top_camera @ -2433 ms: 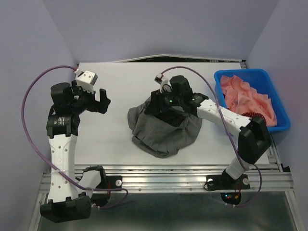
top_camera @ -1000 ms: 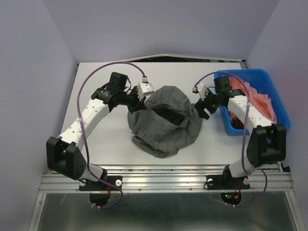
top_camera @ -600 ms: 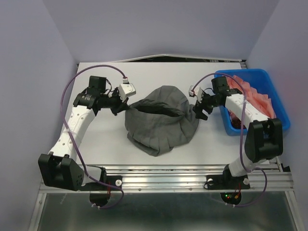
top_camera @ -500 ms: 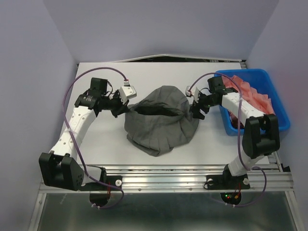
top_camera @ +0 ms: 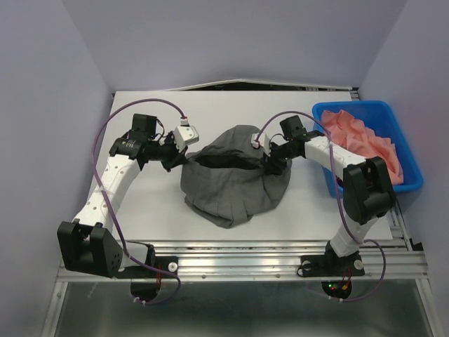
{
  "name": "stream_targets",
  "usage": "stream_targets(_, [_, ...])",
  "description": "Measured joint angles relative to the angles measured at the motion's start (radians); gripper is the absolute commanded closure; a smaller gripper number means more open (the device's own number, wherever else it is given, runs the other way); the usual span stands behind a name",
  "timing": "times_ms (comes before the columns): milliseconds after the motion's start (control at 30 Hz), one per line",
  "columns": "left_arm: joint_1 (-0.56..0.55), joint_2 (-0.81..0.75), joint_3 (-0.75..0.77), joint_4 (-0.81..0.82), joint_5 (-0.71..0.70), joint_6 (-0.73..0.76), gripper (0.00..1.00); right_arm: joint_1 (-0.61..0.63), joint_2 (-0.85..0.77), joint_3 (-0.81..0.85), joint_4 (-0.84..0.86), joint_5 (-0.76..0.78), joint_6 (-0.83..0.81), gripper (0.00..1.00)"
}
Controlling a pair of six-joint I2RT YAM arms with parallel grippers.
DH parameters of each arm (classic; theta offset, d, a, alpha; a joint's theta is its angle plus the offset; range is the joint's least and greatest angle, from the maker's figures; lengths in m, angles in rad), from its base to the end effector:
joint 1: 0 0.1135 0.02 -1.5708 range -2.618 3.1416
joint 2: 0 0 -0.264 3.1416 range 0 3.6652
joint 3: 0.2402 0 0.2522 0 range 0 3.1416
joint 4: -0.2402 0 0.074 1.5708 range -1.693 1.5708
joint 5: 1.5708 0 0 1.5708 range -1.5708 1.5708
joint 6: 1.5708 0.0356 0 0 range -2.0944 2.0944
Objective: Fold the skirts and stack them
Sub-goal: Flatten the skirt out
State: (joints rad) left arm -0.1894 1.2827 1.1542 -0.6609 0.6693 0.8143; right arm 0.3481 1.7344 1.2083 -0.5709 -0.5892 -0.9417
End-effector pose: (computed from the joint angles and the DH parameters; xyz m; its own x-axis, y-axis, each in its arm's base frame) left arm 0.2585 -0.0720 0.3224 -0.0591 0.5921 -0.8037 0.9030 0.3750 0.2099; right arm 0.3244 0.1387 0.2107 -0.0702 -0.7406 -0.6683 -0.9834 0.1636 -0.0780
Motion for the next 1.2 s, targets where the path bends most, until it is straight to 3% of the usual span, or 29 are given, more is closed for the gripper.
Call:
stream_targets(33, [0.000, 0.000, 0.000, 0.003, -0.001, -0.001, 1.00, 0.000, 0.011, 0.006, 0.002, -0.001, 0.004, 0.60])
stream_targets(67, [0.000, 0.000, 0.000, 0.007, -0.002, -0.005, 1.00, 0.000, 0.017, 0.009, 0.002, -0.003, 0.007, 0.77])
stream_targets(167, [0.000, 0.000, 0.000, 0.022, -0.009, -0.018, 1.00, 0.002, 0.051, 0.041, -0.004, -0.010, 0.017, 0.99])
stream_targets(433, [0.054, -0.003, 0.000, 0.094, -0.045, -0.101, 1.00, -0.001, 0.060, 0.174, -0.056, 0.036, 0.127, 0.99])
stream_targets(633, [0.154, -0.026, 0.034, 0.186, -0.050, -0.203, 1.00, -0.108, 0.055, 0.447, -0.105, 0.086, 0.222, 0.99])
stream_targets(833, [0.166, -0.111, 0.113, 0.354, -0.006, -0.278, 1.00, -0.132, -0.004, 0.698, -0.144, 0.111, 0.258, 0.99])
stream_targets(1200, [0.168, -0.232, 0.173, 0.463, 0.007, -0.400, 1.00, -0.126, -0.049, 0.923, -0.194, 0.167, 0.354, 0.99])
